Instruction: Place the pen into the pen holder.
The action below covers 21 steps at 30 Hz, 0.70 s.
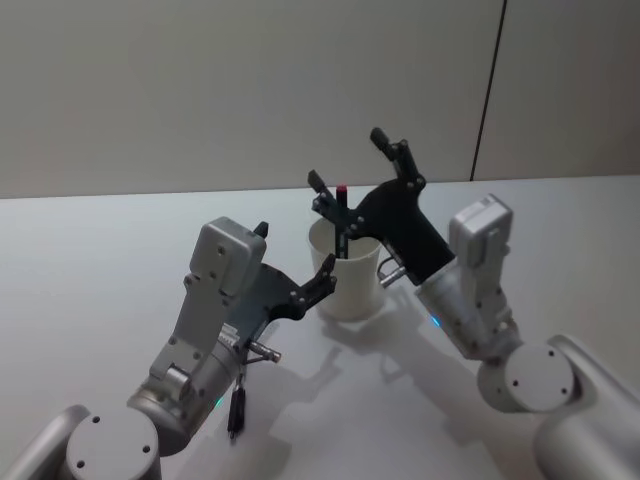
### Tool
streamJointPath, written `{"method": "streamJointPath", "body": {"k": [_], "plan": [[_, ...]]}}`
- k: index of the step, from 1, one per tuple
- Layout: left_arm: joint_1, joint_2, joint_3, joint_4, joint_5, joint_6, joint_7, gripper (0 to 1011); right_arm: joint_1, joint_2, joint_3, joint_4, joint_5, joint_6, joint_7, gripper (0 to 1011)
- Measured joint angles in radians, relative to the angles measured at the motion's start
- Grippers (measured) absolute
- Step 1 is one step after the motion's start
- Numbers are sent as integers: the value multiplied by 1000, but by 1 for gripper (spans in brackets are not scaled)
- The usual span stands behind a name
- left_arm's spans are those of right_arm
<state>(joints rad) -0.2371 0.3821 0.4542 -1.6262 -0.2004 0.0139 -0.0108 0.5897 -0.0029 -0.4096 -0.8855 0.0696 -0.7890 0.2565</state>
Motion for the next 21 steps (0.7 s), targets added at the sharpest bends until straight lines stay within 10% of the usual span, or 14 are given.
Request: {"method": "streamJointPath", "body": {"k": [21], "plan": [[0,0,0,0,0,0,0,1003,-280,152,34,-477,26,234,-189,1002]]}}
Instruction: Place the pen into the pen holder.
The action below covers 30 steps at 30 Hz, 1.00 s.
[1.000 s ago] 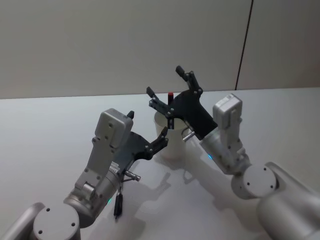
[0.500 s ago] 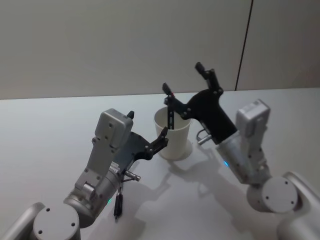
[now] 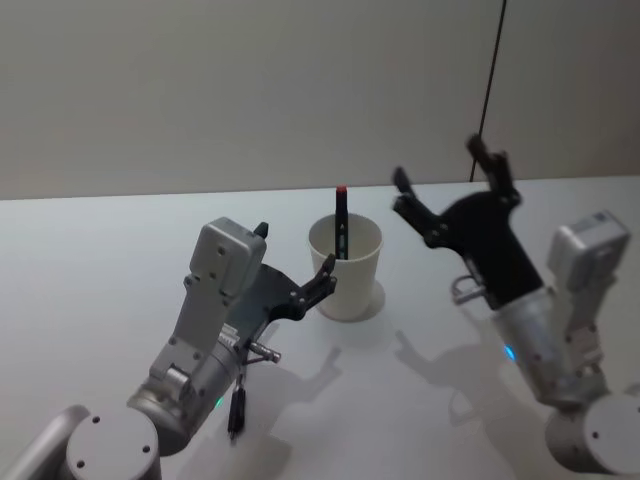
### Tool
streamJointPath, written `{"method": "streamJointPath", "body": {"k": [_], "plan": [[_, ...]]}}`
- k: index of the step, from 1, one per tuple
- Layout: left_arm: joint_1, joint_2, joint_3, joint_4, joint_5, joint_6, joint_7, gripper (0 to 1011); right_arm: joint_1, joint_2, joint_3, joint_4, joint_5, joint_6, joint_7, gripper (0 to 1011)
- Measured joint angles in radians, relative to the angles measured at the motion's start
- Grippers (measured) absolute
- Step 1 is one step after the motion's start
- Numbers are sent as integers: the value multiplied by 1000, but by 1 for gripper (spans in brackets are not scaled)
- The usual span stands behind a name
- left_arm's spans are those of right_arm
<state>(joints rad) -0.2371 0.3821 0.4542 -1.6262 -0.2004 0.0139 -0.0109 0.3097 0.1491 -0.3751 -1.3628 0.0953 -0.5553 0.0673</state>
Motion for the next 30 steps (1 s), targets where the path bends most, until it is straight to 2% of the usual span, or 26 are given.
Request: {"method": "streamJointPath", "body": {"k": [9,10,12,18,30], "plan": [[0,0,0,0,0,0,0,1003,-125,69,19,-163,20,122,-132,1002],[0,0,0,0,0,0,0,1003,-125,69,19,-163,20,122,-132,1002],[0,0,0,0,0,0,0,1003,-171,95,27,-215,27,155,-174,1002],[0,0,0,0,0,0,0,1003,-254,140,39,-300,42,209,-249,1002],[0,0,0,0,0,0,0,1003,-349,182,50,-386,57,256,-322,1002]]}}
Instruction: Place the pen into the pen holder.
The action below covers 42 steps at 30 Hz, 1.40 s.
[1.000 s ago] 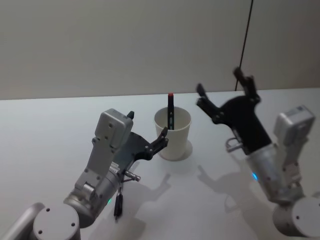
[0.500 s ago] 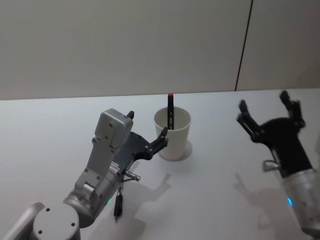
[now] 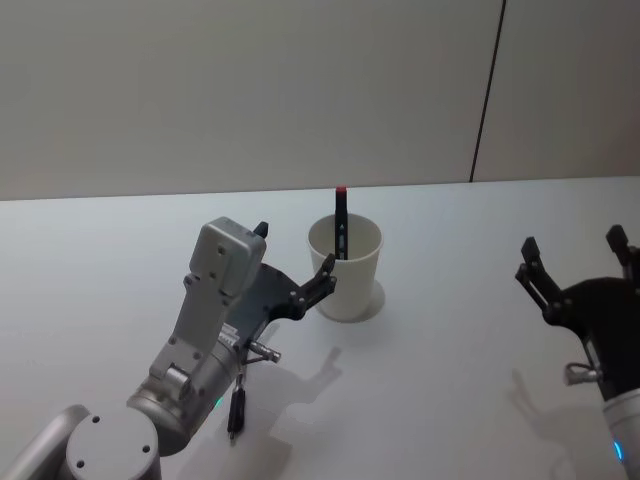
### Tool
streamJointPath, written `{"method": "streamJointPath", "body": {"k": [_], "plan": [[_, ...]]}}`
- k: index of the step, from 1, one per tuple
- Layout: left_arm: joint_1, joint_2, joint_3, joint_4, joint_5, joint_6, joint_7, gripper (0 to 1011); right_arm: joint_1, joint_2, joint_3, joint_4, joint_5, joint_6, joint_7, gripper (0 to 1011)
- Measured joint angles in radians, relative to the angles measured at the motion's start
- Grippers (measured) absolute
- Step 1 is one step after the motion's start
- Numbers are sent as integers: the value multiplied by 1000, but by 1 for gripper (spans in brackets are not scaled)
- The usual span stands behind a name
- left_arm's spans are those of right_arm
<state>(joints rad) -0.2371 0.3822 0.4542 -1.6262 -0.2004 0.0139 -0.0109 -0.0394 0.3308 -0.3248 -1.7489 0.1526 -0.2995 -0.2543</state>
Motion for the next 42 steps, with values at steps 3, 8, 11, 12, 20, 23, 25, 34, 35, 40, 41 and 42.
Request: {"method": "streamJointPath", "body": {"k": [3,8,11,12,20,23,25,34,35,40,41,42], "plan": [[0,0,0,0,0,0,0,1003,-14,6,2,-12,2,7,-10,1002],[0,0,0,0,0,0,0,1003,-32,12,4,-28,4,15,-23,1002],[0,0,0,0,0,0,0,1003,-37,14,5,-33,5,17,-27,1002],[0,0,0,0,0,0,0,1003,-41,16,5,-36,5,19,-29,1002],[1,0,0,0,0,2,-1,1003,-52,20,6,-46,7,24,-36,1002],[2,2,-2,-3,0,10,-2,1003,-55,21,7,-48,7,25,-38,1002],[4,4,-3,-5,-1,17,-2,1003,-56,22,7,-49,7,26,-39,1002],[14,20,-15,-28,-22,99,-3,1003,-61,23,8,-53,8,28,-43,1002],[15,22,-17,-31,-23,106,-3,1003,-61,24,8,-53,8,28,-43,1002],[25,34,-25,-44,-35,156,-1,1003,-62,24,8,-54,8,28,-44,1002],[26,36,-27,-46,-38,166,0,1003,-62,24,8,-55,8,28,-44,1002],[29,40,-29,-49,-42,180,2,1003,-63,24,8,-55,8,28,-44,1002]]}}
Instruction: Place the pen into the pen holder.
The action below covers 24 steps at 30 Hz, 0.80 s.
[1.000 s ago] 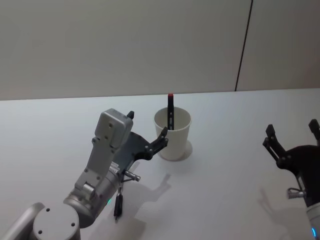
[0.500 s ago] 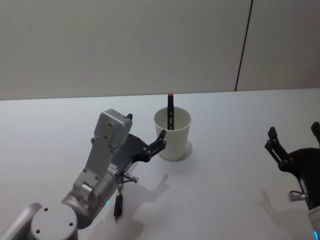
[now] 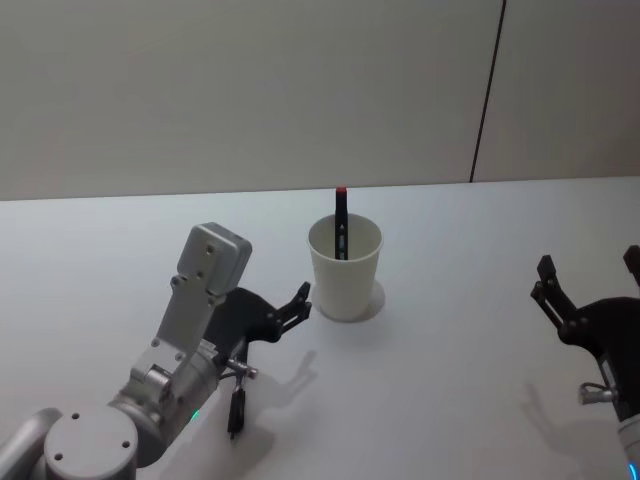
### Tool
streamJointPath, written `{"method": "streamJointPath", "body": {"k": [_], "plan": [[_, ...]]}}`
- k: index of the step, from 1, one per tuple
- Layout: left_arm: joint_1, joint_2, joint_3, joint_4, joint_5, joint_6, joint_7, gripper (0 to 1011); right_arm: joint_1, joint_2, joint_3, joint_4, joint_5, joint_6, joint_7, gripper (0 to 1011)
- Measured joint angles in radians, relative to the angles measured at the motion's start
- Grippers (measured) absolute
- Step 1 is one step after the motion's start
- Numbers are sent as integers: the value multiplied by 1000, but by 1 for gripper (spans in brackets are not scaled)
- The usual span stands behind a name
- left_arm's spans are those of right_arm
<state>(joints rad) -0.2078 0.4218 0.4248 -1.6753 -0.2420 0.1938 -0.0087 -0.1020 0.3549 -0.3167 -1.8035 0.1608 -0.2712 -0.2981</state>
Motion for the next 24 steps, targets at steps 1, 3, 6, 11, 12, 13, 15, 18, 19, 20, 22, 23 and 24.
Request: {"method": "streamJointPath", "body": {"k": [1,3,6,11,12,13,15,18,19,20,22,23,24], "plan": [[1,2,-1,-2,-3,9,1,1003,0,0,0,0,0,0,0,1002],[6,6,-5,-6,-10,29,5,1003,0,0,0,0,0,0,0,1002],[10,10,-9,-11,-19,50,10,1003,-1,0,0,-1,0,1,-1,1002],[20,18,-18,-23,-47,109,30,1003,-1,1,0,-1,0,1,-1,1002],[21,19,-20,-25,-52,117,34,1003,-1,1,0,-1,0,1,-1,1002],[23,20,-22,-28,-58,128,37,1003,-1,1,0,-1,0,1,-1,1002],[27,21,-27,-34,-73,157,51,1003,-1,1,0,-1,0,1,-1,1002],[31,21,-33,-42,-99,198,72,1003,-1,1,0,-2,0,1,-1,1002],[32,20,-37,-46,-114,218,83,1003,-1,1,0,-2,0,1,-1,1002],[33,20,-39,-49,-121,229,89,1003,-2,1,0,-2,0,1,-1,1002],[34,18,-43,-53,-136,248,100,1003,-2,1,0,-2,0,1,-1,1002],[36,16,-46,-58,-153,272,114,1003,-2,1,0,-2,0,1,-1,1002],[36,14,-47,-60,-160,283,120,1003,-2,1,0,-2,0,1,-1,1002]]}}
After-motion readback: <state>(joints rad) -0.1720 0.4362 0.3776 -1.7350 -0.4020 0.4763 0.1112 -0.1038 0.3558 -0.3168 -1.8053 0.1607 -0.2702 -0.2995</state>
